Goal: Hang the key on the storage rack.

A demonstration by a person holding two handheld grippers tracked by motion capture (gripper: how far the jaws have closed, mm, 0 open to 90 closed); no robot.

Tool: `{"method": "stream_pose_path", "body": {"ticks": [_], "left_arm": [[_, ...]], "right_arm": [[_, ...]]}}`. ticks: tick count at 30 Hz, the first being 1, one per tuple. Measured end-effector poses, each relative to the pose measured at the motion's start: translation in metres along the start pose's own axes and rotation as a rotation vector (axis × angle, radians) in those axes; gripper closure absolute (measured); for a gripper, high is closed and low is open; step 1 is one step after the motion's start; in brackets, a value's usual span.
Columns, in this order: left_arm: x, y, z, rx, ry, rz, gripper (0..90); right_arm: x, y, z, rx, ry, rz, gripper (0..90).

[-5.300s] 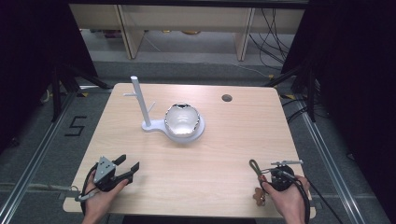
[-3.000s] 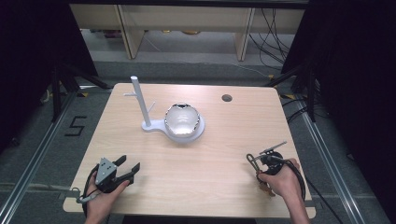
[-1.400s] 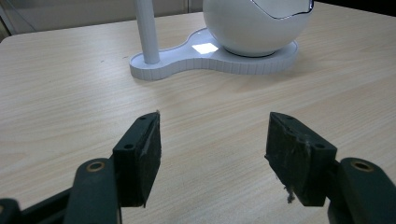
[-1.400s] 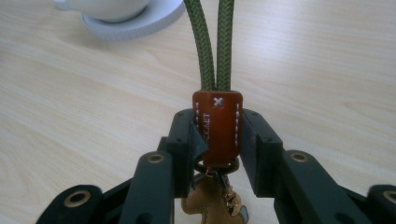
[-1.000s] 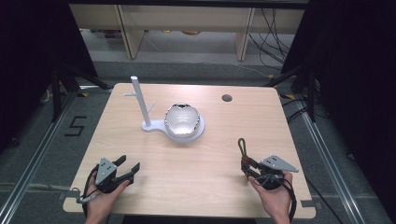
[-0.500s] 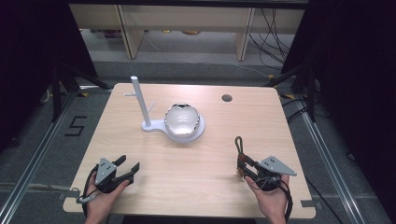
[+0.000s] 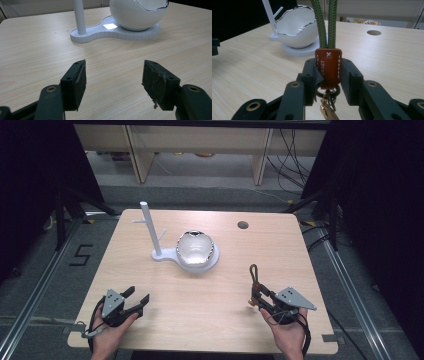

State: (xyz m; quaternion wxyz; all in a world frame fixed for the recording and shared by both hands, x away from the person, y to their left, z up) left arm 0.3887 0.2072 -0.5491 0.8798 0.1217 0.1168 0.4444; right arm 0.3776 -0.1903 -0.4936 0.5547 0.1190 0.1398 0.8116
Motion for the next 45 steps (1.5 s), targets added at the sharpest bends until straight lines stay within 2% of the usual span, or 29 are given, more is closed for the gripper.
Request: {"method": "stream_pose_path", "body": {"ticks": [2,5,6,8,12,13,19,23,24,26,29,31,33,35,36,38,40,41,43,45], "left_arm": [[0.0,0.0,0.0,-0.002,0.003,0.001,35.2],[0.0,0.0,0.0,-0.002,0.004,0.002,35.1],[0.0,0.0,0.0,-0.002,0.006,0.003,35.1],[0.001,0.001,0.0,-0.002,0.007,0.008,34.9],[0.001,0.001,0.0,-0.001,0.004,0.01,34.8],[0.001,0.001,0.0,-0.002,0.005,0.01,34.7],[0.001,0.0,0.0,-0.013,0.017,0.0,34.3],[-0.002,-0.001,0.002,-0.017,0.035,-0.006,33.6],[-0.003,0.0,0.004,-0.015,0.035,-0.005,33.3],[-0.005,0.0,0.005,-0.024,0.035,-0.012,33.0],[-0.012,-0.001,0.014,-0.045,0.041,-0.047,33.2],[-0.016,0.0,0.017,-0.037,0.037,-0.052,34.2],[-0.025,-0.002,0.023,-0.055,0.034,-0.099,35.0],[-0.03,-0.003,0.026,-0.045,0.033,-0.12,35.7],[-0.033,-0.004,0.028,-0.045,0.031,-0.129,36.0],[-0.037,-0.006,0.032,-0.045,0.026,-0.145,36.3],[-0.039,-0.008,0.034,-0.048,0.03,-0.15,36.2],[-0.043,-0.01,0.039,-0.052,0.03,-0.167,35.9],[-0.047,-0.014,0.043,-0.066,0.03,-0.185,35.5],[-0.051,-0.015,0.047,-0.058,0.019,-0.188,34.9]], "right_arm": [[0.003,0.001,0.001,-0.007,-0.006,0.02,67.9],[0.004,-0.001,0.002,-0.019,-0.006,0.021,67.9],[0.007,0.0,0.002,-0.013,-0.032,0.014,67.8],[0.006,-0.001,0.002,-0.02,-0.002,0.019,67.8],[0.01,-0.002,0.003,-0.024,-0.02,0.04,67.8],[0.009,-0.003,0.003,-0.03,-0.011,0.023,67.8],[0.011,-0.003,0.007,-0.068,-0.004,0.036,67.8],[0.016,-0.003,0.009,-0.066,0.002,0.049,67.8],[0.018,-0.003,0.009,-0.067,-0.011,0.063,67.9],[0.019,-0.004,0.009,-0.073,-0.01,0.06,67.9],[0.022,-0.004,0.01,-0.079,-0.012,0.069,67.9],[0.022,-0.004,0.011,-0.074,-0.006,0.058,67.8],[0.024,-0.004,0.012,-0.078,-0.018,0.055,67.8],[0.024,-0.005,0.013,-0.086,0.007,0.054,67.8],[0.027,-0.005,0.013,-0.083,-0.011,0.077,67.8],[0.027,-0.006,0.013,-0.083,0.0,0.062,67.8],[0.032,-0.007,0.012,-0.086,-0.019,0.074,67.8],[0.031,-0.008,0.012,-0.079,0.0,0.075,67.8],[0.033,-0.007,0.011,-0.077,-0.011,0.069,67.8],[0.034,-0.009,0.011,-0.079,0.001,0.076,67.8]]}}
Point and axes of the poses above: each handheld gripper's, and its own axes: y roughly backward along the jaws, z roughly out of its top, x roughly to its left, the point moved 8 cm from there along -y, roughly forward along the jaws, and after that the axes turned 10 degrees about -z, right-handed, at the moved point
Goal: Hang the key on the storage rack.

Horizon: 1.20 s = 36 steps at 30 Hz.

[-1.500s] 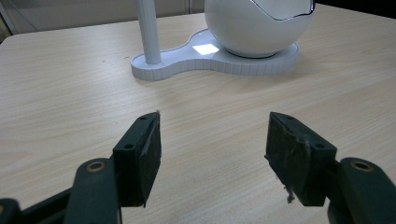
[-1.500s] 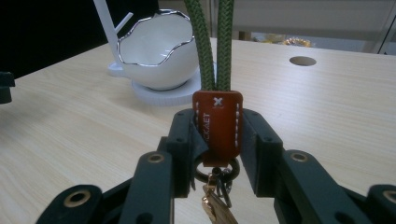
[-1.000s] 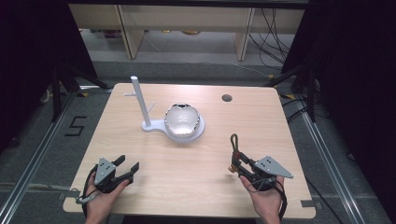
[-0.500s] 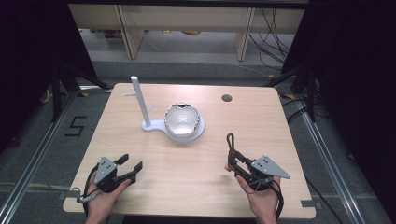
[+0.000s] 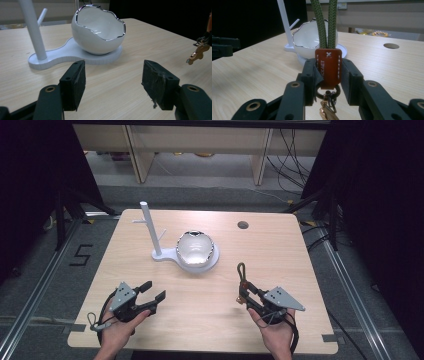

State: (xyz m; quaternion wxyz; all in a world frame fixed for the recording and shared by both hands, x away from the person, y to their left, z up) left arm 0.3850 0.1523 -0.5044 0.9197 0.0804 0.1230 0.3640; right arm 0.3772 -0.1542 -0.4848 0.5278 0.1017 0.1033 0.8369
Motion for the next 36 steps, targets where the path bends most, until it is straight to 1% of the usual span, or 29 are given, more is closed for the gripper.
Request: {"method": "stream_pose_path", "body": {"ticks": [1,2,4,5,7,8,9,10,11,12,13,14,15,17,19,20,21,23,25,26,27,28,30,31,32,33,34,35,36], "left_arm": [[-0.002,-0.001,0.002,-0.002,-0.003,-0.008,34.8],[-0.004,-0.003,0.005,-0.003,-0.011,-0.016,34.9],[-0.008,-0.006,0.01,-0.018,-0.023,-0.039,36.4],[-0.01,-0.007,0.013,-0.007,-0.029,-0.038,36.8],[-0.014,-0.01,0.017,-0.009,-0.039,-0.053,37.6],[-0.015,-0.011,0.019,-0.01,-0.043,-0.061,38.2],[-0.018,-0.012,0.021,-0.012,-0.046,-0.072,39.0],[-0.021,-0.015,0.024,-0.024,-0.049,-0.092,40.4],[-0.021,-0.015,0.024,-0.024,-0.049,-0.092,41.8],[-0.028,-0.017,0.029,-0.012,-0.058,-0.111,42.8],[-0.029,-0.019,0.031,-0.012,-0.06,-0.117,43.2],[-0.032,-0.02,0.034,-0.013,-0.064,-0.13,43.7],[-0.034,-0.023,0.037,-0.03,-0.062,-0.147,44.1],[-0.037,-0.024,0.042,-0.022,-0.064,-0.149,44.4],[-0.038,-0.025,0.043,-0.024,-0.066,-0.154,44.5],[-0.042,-0.028,0.047,-0.024,-0.077,-0.165,44.6],[-0.043,-0.029,0.048,-0.021,-0.081,-0.168,44.7],[-0.047,-0.031,0.052,-0.02,-0.086,-0.18,44.8],[-0.051,-0.034,0.055,-0.029,-0.079,-0.194,45.1],[-0.053,-0.035,0.056,-0.025,-0.088,-0.201,45.3],[-0.053,-0.035,0.056,-0.025,-0.088,-0.201,45.4],[-0.055,-0.037,0.058,-0.024,-0.094,-0.208,45.4],[-0.06,-0.042,0.062,-0.028,-0.091,-0.226,46.3],[-0.063,-0.044,0.063,-0.026,-0.096,-0.237,46.8],[-0.065,-0.045,0.064,-0.024,-0.092,-0.241,47.3],[-0.067,-0.047,0.065,-0.023,-0.09,-0.252,47.7],[-0.07,-0.05,0.067,-0.029,-0.08,-0.267,48.0],[-0.072,-0.052,0.068,-0.026,-0.074,-0.275,48.3],[-0.073,-0.054,0.069,-0.017,-0.079,-0.288,48.5]], "right_arm": [[-0.001,0.0,0.001,-0.007,0.019,-0.012,67.8],[0.002,-0.001,0.001,-0.009,-0.006,0.007,67.8],[0.003,-0.001,0.0,-0.001,-0.008,0.0,67.8],[0.004,-0.002,0.001,-0.006,0.001,0.003,67.8],[0.006,-0.002,0.001,-0.005,-0.002,0.005,67.8],[0.007,-0.002,0.002,-0.006,0.004,0.009,67.8],[0.008,-0.003,0.002,-0.003,0.0,0.018,67.8],[0.011,-0.003,0.002,-0.001,-0.018,0.008,67.8],[0.011,-0.003,0.002,-0.001,-0.018,0.008,67.8],[0.01,-0.005,0.002,-0.007,0.019,0.006,67.8],[0.011,-0.006,0.003,-0.013,0.015,0.019,67.8],[0.011,-0.006,0.004,-0.021,0.021,0.018,67.8],[0.013,-0.006,0.003,-0.01,0.006,0.023,67.8],[0.014,-0.007,0.004,-0.019,0.018,0.018,67.7],[0.015,-0.007,0.003,-0.008,0.008,0.019,67.7],[0.017,-0.007,0.005,-0.018,0.004,0.019,67.8],[0.017,-0.007,0.005,-0.013,0.012,0.023,67.7],[0.019,-0.009,0.006,-0.022,0.019,0.034,67.7],[0.021,-0.011,0.008,-0.043,0.017,0.03,67.7],[0.021,-0.011,0.009,-0.044,0.029,0.022,67.8],[0.021,-0.011,0.009,-0.044,0.029,0.022,67.8],[0.023,-0.013,0.01,-0.054,0.04,0.041,67.8],[0.027,-0.015,0.011,-0.054,0.037,0.047,67.8],[0.027,-0.015,0.011,-0.051,0.046,0.038,67.8],[0.029,-0.016,0.01,-0.041,0.042,0.036,67.8],[0.031,-0.016,0.01,-0.039,0.039,0.044,67.8],[0.034,-0.016,0.01,-0.032,0.023,0.049,67.8],[0.033,-0.018,0.011,-0.049,0.042,0.045,67.8],[0.035,-0.019,0.011,-0.048,0.038,0.052,67.8]]}}
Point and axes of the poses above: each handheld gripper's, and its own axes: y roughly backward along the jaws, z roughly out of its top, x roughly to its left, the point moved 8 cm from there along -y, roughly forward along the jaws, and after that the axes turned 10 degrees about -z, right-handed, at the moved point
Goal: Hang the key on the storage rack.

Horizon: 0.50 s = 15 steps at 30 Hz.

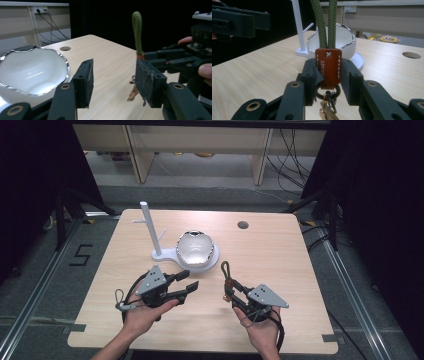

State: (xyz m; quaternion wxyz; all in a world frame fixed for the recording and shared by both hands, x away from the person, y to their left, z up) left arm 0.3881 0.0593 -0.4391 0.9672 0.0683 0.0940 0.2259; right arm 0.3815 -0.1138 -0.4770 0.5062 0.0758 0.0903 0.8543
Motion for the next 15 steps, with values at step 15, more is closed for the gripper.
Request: {"method": "stream_pose_path", "body": {"ticks": [15], "left_arm": [[-0.019,-0.039,0.01,-0.029,0.063,-0.098,62.1]], "right_arm": [[0.005,-0.003,0.002,-0.01,0.009,0.01,67.7]]}}
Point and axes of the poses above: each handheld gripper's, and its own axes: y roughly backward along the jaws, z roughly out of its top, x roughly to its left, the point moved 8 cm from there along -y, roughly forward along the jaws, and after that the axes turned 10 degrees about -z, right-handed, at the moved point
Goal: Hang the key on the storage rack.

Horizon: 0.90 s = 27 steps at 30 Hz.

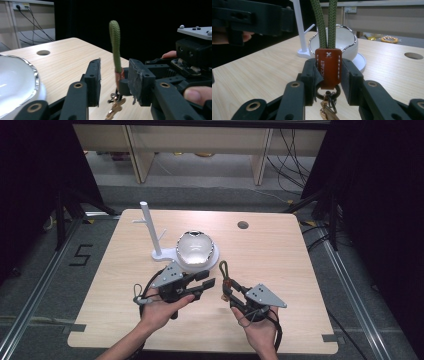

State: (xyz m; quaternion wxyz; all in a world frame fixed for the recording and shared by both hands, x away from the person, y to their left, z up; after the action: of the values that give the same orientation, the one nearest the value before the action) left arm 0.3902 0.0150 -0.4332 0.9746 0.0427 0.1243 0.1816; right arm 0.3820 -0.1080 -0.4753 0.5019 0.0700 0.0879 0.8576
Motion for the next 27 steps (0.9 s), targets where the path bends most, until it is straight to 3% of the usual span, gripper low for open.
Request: {"method": "stream_pose_path", "body": {"ticks": [5,7,8,9,14,15,20,24,26,27], "left_arm": [[0.0,-0.012,-0.003,-0.009,0.023,-0.006,65.2],[0.0,-0.015,-0.003,-0.014,0.018,-0.007,66.6],[0.0,-0.016,-0.003,-0.014,0.019,-0.007,67.2],[0.0,-0.017,-0.002,-0.014,0.022,-0.011,67.7],[0.001,-0.019,0.001,-0.029,0.026,-0.011,72.1],[0.001,-0.019,0.001,-0.025,0.026,-0.012,72.6],[0.003,-0.021,0.002,-0.022,0.032,-0.017,75.2],[0.004,-0.02,0.004,-0.026,0.045,-0.017,77.7],[0.004,-0.02,0.004,-0.029,0.053,-0.018,78.3],[0.004,-0.02,0.003,-0.03,0.057,-0.017,78.7]], "right_arm": [[0.002,0.0,0.001,0.003,-0.012,0.003,67.8],[0.002,0.0,0.001,0.002,-0.01,0.001,67.8],[-0.001,-0.001,0.002,-0.004,0.021,-0.008,67.8],[0.001,0.0,0.001,0.013,0.007,-0.009,67.8],[0.004,0.002,0.004,0.007,0.009,-0.001,67.8],[0.003,0.001,0.004,-0.003,0.033,-0.002,67.8],[0.005,0.0,0.003,0.003,0.01,0.013,67.8],[0.005,0.001,0.002,0.008,0.027,0.003,67.8],[0.009,0.0,0.001,0.011,0.0,0.008,67.8],[0.01,-0.001,0.001,0.008,0.013,0.028,67.8]]}}
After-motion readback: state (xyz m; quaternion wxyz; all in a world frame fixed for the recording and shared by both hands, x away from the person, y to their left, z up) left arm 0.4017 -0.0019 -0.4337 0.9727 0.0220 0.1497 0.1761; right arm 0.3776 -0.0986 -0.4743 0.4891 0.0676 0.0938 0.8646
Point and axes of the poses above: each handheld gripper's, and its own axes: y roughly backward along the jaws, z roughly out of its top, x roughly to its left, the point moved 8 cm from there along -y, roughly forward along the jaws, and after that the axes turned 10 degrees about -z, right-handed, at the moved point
